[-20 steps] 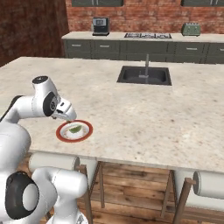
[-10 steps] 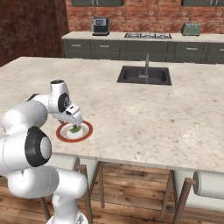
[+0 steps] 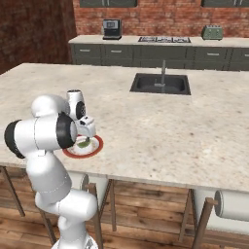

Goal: Transport the steak and lemon wedge to the fridge. Place the steak on the rack containing meat and place the lemon wedge on the rack containing the vegetable, ensuring meats and vegetables are on different racks.

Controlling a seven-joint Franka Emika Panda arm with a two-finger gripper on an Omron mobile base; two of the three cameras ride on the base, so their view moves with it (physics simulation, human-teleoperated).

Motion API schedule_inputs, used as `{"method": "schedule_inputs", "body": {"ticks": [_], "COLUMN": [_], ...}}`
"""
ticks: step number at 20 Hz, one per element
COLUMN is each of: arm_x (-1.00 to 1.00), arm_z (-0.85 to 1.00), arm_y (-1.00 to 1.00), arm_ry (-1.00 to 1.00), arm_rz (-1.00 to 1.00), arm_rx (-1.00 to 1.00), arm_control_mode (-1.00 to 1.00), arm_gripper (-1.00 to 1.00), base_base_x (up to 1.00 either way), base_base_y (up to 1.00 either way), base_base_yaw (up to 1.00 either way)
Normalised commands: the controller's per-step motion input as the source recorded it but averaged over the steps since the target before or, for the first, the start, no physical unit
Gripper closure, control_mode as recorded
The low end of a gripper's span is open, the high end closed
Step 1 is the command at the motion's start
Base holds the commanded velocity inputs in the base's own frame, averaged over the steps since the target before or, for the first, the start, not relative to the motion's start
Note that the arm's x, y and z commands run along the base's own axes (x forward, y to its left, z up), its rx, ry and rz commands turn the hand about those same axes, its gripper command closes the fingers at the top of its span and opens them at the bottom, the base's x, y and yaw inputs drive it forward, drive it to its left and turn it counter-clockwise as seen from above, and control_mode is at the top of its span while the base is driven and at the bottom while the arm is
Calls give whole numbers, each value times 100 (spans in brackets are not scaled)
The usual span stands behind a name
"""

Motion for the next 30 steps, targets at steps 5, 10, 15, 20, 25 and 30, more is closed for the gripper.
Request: {"method": "schedule_inputs", "body": {"ticks": [5,10,15,20,25,30], "arm_x": [17,8,9,29,12,0], "arm_z": [-28,-26,-31,-28,-33,-42], "arm_y": [18,2,0,0,0,3], "arm_ry": [3,0,0,0,3,7], "arm_rz": [-14,-15,-12,-7,-7,-9], "arm_rx": [0,0,0,0,0,0], "arm_control_mode": [-100,-100,-100,-100,-100,-100], "arm_gripper": [-100,-100,-100,-100,-100,-100], "base_base_x": [0,0,0,0,0,0], "base_base_y": [0,0,0,0,0,0], "base_base_yaw": [0,0,0,0,0,0]}}
